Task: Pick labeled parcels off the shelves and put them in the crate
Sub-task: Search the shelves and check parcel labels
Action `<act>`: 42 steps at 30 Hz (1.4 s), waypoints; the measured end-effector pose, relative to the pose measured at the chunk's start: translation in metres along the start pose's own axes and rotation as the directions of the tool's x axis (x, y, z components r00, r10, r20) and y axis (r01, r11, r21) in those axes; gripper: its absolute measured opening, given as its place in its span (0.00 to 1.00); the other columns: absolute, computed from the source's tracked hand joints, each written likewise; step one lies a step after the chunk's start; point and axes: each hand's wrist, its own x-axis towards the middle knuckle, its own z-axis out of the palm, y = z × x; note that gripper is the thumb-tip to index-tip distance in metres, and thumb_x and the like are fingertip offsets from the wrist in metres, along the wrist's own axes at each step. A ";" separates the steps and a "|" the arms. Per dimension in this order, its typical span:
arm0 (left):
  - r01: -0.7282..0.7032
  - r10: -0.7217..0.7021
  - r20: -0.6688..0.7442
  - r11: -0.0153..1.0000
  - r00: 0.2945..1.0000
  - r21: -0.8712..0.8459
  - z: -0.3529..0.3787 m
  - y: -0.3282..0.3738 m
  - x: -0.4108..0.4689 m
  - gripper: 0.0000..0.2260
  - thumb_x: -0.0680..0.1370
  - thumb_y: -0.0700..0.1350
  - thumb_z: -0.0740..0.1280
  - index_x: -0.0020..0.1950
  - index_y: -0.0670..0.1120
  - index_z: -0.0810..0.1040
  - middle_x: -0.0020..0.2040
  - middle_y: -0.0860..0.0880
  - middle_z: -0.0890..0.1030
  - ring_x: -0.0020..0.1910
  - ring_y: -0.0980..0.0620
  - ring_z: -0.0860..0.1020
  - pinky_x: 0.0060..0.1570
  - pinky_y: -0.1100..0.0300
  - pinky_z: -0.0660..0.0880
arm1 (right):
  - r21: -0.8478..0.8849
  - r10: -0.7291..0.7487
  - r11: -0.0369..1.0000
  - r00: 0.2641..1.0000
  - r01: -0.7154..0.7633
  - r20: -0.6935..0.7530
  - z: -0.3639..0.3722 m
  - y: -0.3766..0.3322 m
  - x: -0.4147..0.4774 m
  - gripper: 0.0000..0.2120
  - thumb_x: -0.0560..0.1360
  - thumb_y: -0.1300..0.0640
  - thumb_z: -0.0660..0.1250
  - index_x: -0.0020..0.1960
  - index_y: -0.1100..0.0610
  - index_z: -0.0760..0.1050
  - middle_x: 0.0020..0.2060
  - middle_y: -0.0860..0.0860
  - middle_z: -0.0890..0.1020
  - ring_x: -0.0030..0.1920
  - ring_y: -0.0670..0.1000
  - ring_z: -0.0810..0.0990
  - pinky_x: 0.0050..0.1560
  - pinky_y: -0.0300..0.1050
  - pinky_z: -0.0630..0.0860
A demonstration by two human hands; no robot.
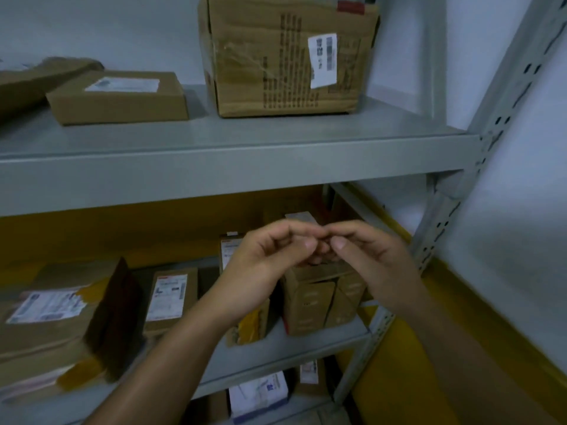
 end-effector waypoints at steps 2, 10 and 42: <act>0.142 -0.139 -0.069 0.989 0.988 0.046 0.007 -0.021 0.000 0.10 0.79 0.40 0.64 0.57 0.44 0.81 0.49 0.51 0.85 0.49 0.57 0.82 0.48 0.69 0.75 | -0.030 0.119 0.992 0.993 -0.119 0.005 -0.005 0.026 -0.003 0.12 0.79 0.65 0.64 0.55 0.51 0.80 0.48 0.46 0.85 0.49 0.45 0.84 0.49 0.36 0.78; 0.458 -0.464 -0.359 0.882 0.810 -0.108 0.033 -0.104 0.026 0.07 0.79 0.46 0.65 0.56 0.53 0.79 0.56 0.53 0.82 0.56 0.55 0.79 0.54 0.61 0.72 | -0.067 0.438 0.893 0.894 -0.444 -0.093 -0.049 0.119 0.005 0.12 0.80 0.55 0.64 0.61 0.44 0.75 0.56 0.37 0.77 0.60 0.37 0.75 0.53 0.28 0.71; 0.485 -0.603 -0.507 0.797 0.616 -0.360 0.074 -0.199 0.046 0.31 0.77 0.50 0.68 0.77 0.58 0.59 0.66 0.51 0.74 0.59 0.54 0.76 0.54 0.60 0.74 | 0.222 0.748 0.656 0.661 -0.721 -0.065 -0.070 0.209 -0.007 0.18 0.79 0.48 0.65 0.67 0.39 0.68 0.52 0.35 0.74 0.58 0.45 0.72 0.59 0.45 0.69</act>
